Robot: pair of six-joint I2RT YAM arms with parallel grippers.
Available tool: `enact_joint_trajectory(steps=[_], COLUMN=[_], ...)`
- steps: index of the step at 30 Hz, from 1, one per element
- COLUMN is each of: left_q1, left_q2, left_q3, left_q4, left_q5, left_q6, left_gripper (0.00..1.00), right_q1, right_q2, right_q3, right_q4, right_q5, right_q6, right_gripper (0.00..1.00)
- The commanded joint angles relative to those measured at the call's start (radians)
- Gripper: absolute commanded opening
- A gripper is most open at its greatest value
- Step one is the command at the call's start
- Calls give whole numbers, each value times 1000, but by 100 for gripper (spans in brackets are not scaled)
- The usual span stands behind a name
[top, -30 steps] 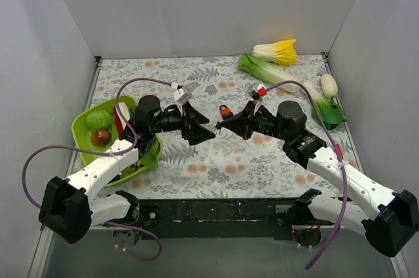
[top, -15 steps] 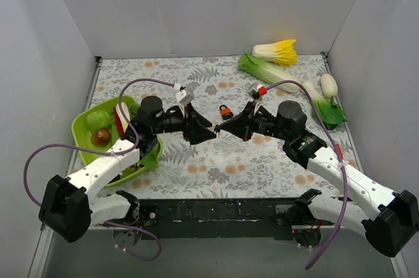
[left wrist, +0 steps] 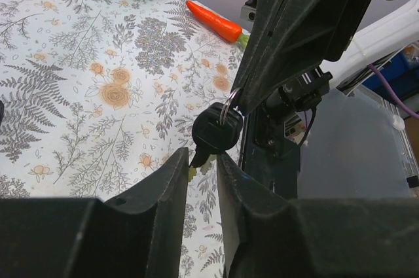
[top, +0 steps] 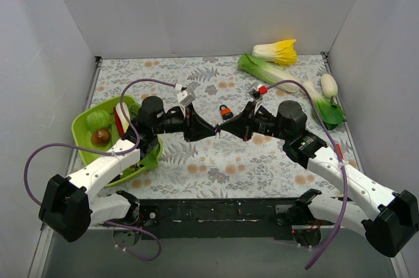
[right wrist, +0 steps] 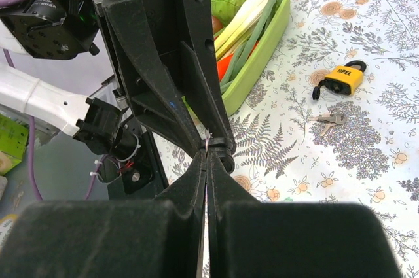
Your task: Unlock with the key
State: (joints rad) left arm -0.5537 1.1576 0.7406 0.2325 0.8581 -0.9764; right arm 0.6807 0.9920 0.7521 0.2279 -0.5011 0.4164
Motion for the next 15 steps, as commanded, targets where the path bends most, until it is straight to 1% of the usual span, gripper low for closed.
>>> enact_joint_trajectory(steps=[1,4,5,7,8,10,15], left_q1=[-5,-6,-6,-6,-6,-8,-9], left_q2=[5,4,2,-4,-6,-9,-21], left_q3=[5,3,3,2,-1,0,-6], left_q4=[13,13,13,13,13,13,11], left_q5=[22,21,22,24,22,24,18], left_q6=[2,4,7,8,8,11,22], left_gripper=[20,16,12,9,4,0,0], right_q1=[-4,-3,-3,-4,-4,-4,-4], right_q2=[-3,-3,-3,-3,-3,-3,2], right_q3=[47,44,43,39,36,33,23], right_q4=[41,37,36,31,31,27,-5], right_q5=[-13,-7,-1,4,12,21,64], right_q6=[10,10,9,9,7,5,-16], right_gripper=[1,1,1,1,1,1,1])
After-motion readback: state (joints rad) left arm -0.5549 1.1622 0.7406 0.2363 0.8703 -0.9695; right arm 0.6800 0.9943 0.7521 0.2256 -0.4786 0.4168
